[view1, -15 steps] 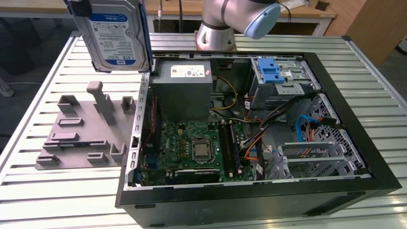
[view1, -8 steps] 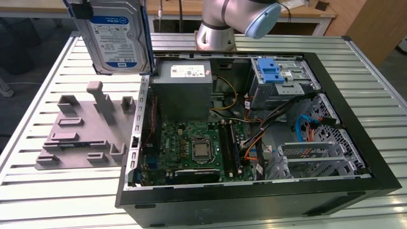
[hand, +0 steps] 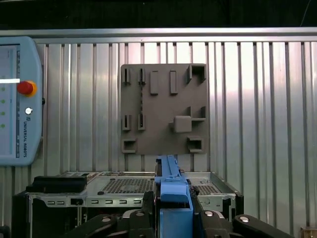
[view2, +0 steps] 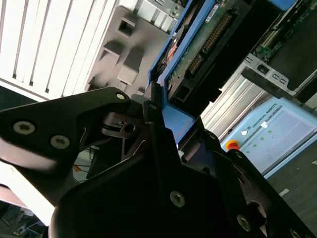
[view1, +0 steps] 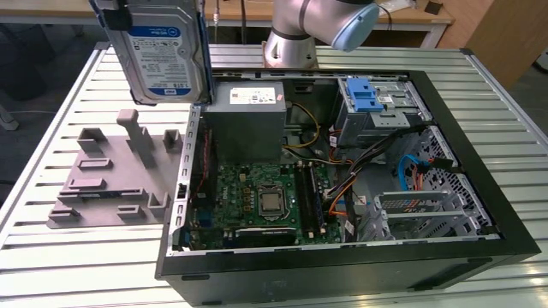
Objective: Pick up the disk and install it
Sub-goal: 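Pick up the disk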
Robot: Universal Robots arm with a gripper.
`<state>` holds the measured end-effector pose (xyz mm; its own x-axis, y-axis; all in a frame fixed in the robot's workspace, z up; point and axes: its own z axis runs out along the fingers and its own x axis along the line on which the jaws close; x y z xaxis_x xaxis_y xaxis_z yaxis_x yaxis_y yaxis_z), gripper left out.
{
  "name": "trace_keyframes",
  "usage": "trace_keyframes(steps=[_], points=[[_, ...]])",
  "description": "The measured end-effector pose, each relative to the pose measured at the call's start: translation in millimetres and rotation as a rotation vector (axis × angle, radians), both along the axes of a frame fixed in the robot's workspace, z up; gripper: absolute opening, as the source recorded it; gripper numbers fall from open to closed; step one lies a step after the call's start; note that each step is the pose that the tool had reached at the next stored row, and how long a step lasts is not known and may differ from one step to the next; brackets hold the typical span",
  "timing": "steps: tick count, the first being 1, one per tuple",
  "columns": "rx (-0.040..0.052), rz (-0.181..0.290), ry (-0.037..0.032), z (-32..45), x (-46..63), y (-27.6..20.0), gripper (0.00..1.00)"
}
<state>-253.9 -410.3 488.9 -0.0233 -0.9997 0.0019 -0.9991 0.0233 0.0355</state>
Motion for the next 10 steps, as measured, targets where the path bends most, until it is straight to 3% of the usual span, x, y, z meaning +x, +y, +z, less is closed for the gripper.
trace_keyframes(steps=[10], points=[[0.0000,0.000,0.0013,0.0,30.8,-1.8,0.36]])
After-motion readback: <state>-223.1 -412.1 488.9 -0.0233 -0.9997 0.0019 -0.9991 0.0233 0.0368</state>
